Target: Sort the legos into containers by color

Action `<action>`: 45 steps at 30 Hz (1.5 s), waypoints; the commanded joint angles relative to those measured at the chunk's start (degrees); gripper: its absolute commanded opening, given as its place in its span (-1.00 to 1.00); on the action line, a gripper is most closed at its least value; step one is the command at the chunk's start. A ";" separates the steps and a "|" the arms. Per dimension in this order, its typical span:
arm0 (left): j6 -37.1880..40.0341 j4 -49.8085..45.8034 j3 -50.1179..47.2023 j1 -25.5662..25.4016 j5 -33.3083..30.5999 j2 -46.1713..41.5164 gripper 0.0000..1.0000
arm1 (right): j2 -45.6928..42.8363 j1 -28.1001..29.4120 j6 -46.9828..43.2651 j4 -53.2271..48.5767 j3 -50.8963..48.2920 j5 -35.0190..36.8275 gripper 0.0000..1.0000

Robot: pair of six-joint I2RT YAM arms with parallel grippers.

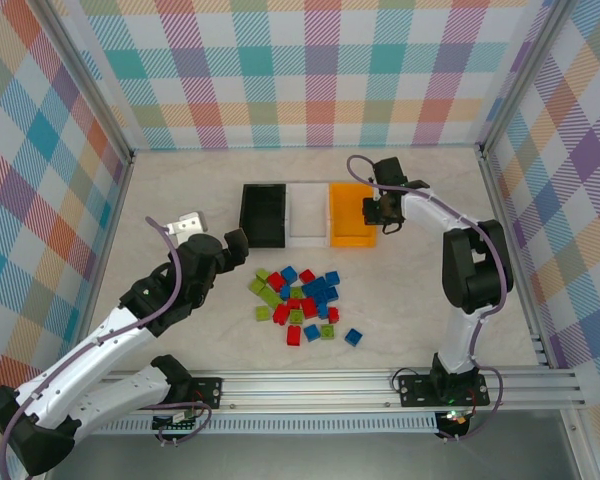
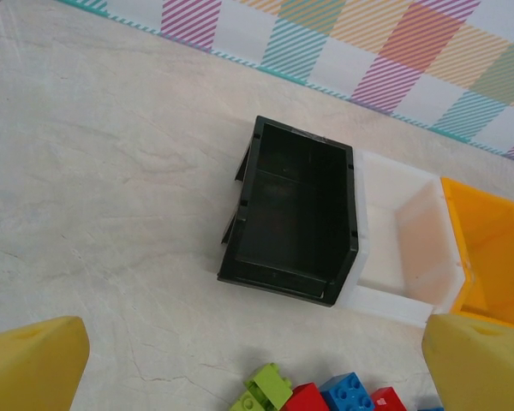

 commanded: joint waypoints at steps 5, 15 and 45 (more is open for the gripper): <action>-0.73 -0.87 1.29 0.63 0.36 -0.24 1.00 | -4.27 0.01 0.93 0.93 1.42 -3.17 0.12; -4.03 -0.74 1.49 0.98 0.44 -0.67 1.00 | -29.31 6.55 11.03 1.16 -25.18 -12.00 0.49; -5.62 -3.94 0.28 3.40 5.24 3.22 1.00 | -28.70 37.66 18.90 -6.78 -40.61 -1.48 0.35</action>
